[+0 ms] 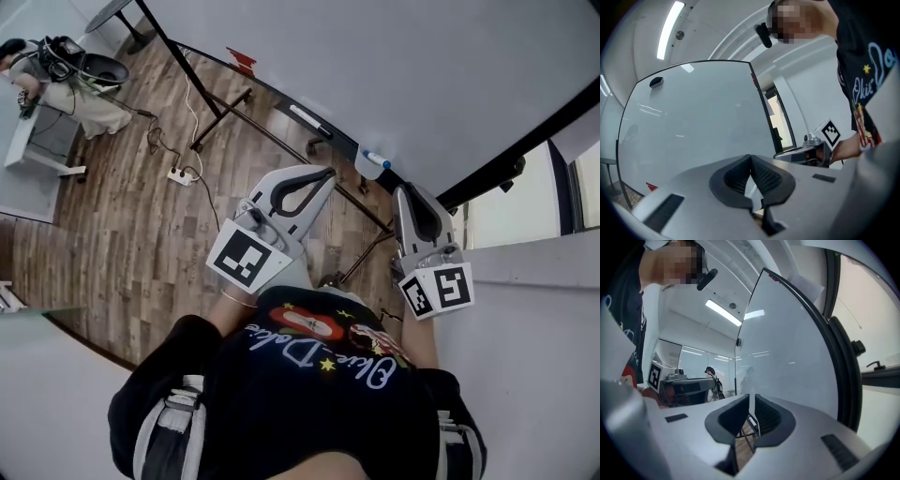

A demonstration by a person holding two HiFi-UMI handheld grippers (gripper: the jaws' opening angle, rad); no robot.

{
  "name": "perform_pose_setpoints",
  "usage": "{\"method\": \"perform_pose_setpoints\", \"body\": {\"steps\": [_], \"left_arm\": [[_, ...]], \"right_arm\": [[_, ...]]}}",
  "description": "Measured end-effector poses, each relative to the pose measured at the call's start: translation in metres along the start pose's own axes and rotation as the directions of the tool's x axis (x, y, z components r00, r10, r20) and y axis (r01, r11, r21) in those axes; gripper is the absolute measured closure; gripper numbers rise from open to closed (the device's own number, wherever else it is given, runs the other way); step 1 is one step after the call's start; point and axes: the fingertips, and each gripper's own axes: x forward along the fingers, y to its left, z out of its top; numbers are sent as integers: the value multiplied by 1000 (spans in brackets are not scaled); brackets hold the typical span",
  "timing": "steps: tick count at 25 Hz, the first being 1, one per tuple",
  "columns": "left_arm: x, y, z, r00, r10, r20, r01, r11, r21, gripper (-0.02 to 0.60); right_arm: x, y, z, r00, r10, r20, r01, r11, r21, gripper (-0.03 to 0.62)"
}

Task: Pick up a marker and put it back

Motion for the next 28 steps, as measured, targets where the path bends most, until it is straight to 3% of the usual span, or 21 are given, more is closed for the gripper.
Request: {"method": "perform_pose_setpoints", "body": {"steps": [16, 28], "left_arm": [[30, 54, -18, 996, -88, -7, 88, 996, -20, 578], [37, 66, -36, 994, -108, -34, 106, 993, -53, 577]], "right_arm": [[48, -24, -47, 980, -145, -137, 137, 988, -68, 502], [66, -34, -74, 960, -177, -218, 166, 984, -68, 487]]}}
